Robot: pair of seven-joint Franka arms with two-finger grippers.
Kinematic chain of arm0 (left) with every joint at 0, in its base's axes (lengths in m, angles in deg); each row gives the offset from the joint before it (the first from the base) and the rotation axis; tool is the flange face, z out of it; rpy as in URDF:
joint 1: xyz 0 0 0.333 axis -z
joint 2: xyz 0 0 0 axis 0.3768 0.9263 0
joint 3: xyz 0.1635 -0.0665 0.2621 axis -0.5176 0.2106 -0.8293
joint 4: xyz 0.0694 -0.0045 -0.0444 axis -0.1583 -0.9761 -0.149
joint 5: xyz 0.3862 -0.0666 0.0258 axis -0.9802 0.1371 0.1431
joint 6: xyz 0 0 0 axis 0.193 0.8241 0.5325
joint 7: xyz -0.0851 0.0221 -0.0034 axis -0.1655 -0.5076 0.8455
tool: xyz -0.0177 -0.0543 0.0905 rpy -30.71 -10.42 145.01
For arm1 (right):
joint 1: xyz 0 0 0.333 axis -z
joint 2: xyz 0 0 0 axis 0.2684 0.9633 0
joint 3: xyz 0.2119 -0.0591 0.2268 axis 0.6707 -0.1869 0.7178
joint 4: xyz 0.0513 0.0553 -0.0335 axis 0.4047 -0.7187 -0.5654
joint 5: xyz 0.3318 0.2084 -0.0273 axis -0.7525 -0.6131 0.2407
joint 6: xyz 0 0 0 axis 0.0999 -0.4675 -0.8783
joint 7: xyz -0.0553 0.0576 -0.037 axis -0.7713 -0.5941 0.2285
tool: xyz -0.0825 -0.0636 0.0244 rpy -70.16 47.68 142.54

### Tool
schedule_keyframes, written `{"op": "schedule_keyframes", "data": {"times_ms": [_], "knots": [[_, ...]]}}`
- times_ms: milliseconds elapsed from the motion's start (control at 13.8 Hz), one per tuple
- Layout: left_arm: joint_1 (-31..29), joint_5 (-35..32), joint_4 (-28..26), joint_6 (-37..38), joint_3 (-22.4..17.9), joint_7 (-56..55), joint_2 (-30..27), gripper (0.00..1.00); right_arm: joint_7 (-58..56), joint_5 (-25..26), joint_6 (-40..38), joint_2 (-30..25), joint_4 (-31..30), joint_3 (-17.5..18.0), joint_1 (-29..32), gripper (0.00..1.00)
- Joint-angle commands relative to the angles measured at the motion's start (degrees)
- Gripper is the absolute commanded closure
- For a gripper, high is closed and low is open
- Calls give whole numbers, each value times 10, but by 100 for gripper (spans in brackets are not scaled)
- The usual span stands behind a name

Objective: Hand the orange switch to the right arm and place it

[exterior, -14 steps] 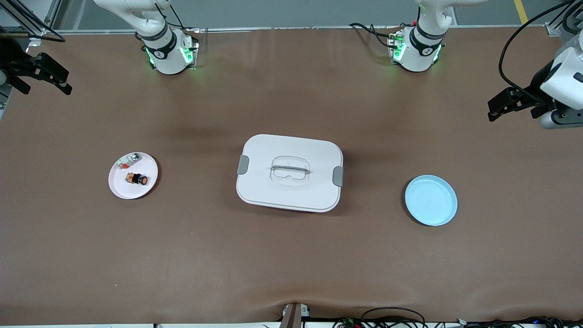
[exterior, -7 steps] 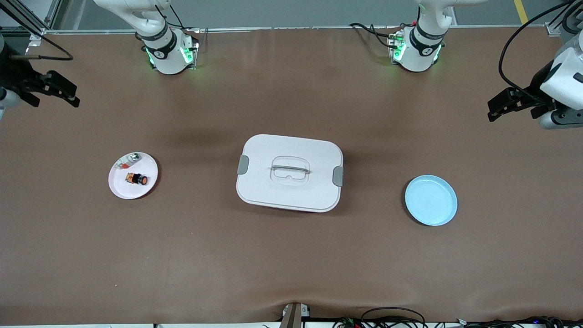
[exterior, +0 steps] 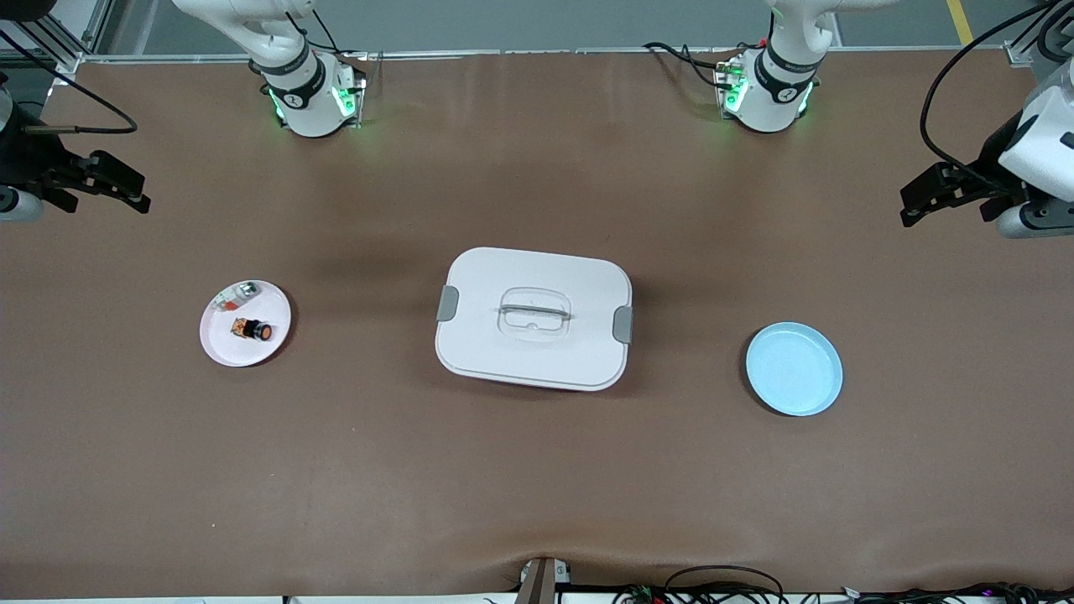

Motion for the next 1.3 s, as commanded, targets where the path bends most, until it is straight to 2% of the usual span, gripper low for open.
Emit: {"op": "schedule_keyframes", "data": {"times_ms": [0,217,1231], "knots": [[1,9,7,-13,4,4,-1,0,7,-25,-10,4,9,-3,4,0],[0,19,8,-17,8,3,0,0,45,-28,-14,4,9,-3,1,0],[0,29,21,-21,7,2,0,0,30,-20,-32,7,14,-2,-1,0]]}}
